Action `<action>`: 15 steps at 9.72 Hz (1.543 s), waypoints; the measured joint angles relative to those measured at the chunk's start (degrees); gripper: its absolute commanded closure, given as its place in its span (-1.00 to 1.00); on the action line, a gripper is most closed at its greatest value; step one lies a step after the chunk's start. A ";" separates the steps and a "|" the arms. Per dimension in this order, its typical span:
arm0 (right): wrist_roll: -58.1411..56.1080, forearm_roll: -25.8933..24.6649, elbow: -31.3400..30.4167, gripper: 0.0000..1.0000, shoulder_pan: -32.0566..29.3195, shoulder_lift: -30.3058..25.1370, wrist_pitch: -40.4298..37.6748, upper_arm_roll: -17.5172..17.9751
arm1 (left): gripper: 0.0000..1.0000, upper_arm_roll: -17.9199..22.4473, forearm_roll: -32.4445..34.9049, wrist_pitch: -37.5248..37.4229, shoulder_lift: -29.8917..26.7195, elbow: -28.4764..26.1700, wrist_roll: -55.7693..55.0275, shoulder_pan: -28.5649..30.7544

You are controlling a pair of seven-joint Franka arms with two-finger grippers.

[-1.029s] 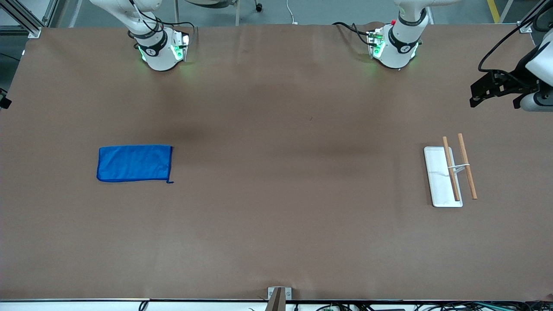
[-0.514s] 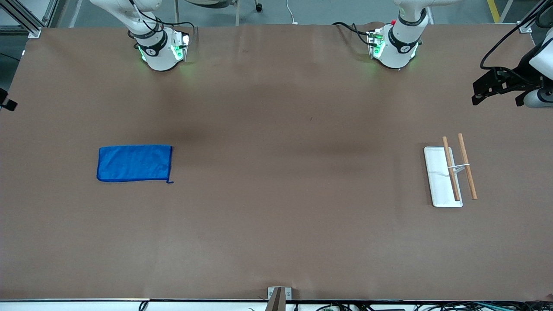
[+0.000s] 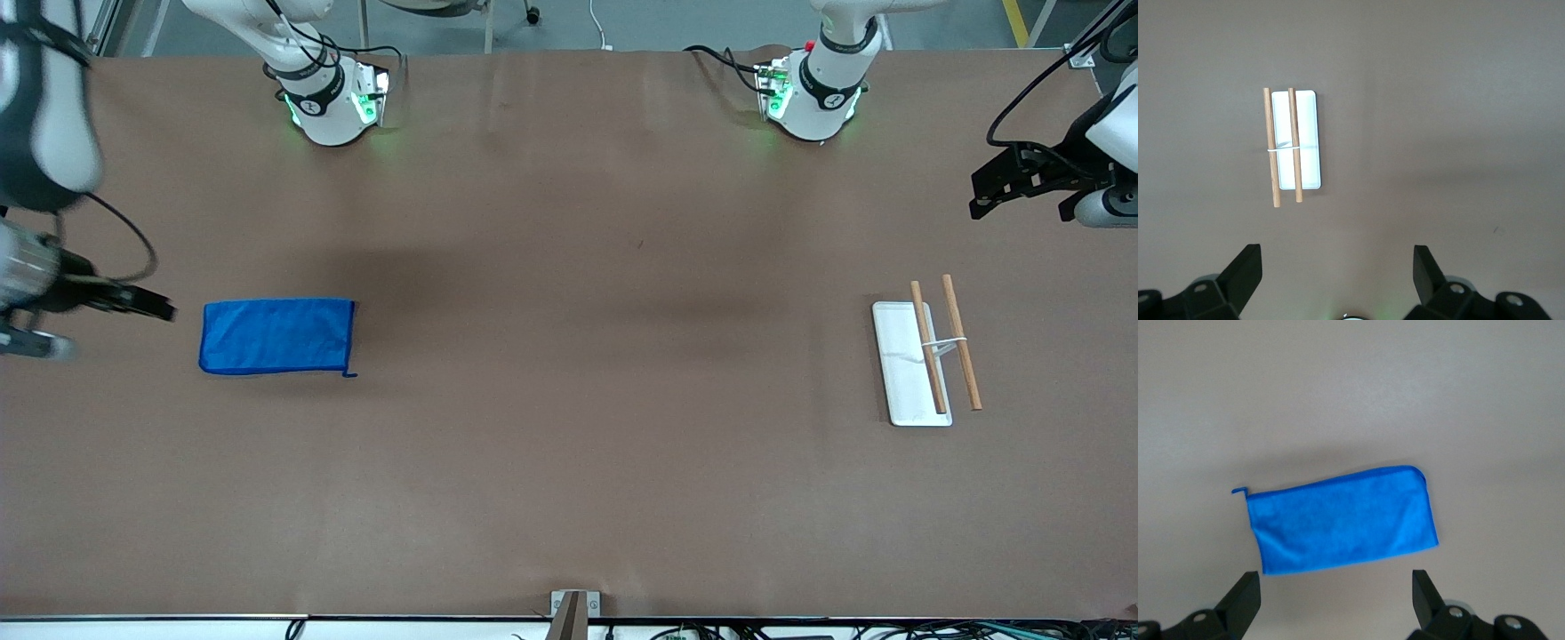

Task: Right arm passes towel to left arm to hang
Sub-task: 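Lower the right gripper onto the blue towel and pinch its edge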

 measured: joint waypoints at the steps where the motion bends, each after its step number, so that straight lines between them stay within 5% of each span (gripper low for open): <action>1: -0.69 0.00 -4.87 -1.00 0.46 0.23 6.41 0.00 | -1.00 0.11 0.00 0.00 0.02 -0.03 0.00 0.09; 5: -7.19 -0.01 -19.47 -1.00 0.47 5.55 27.61 -0.11 | -1.00 0.28 0.00 -0.03 0.64 -0.52 0.00 0.66; 9: -7.81 0.11 -19.68 -0.97 0.34 13.10 33.19 -0.18 | -1.00 0.29 0.00 -0.03 1.30 -0.71 0.00 0.79; 15: -7.99 0.13 -21.61 -0.84 0.35 14.33 36.30 -0.17 | -1.00 0.05 0.00 0.31 1.91 -0.76 0.00 0.27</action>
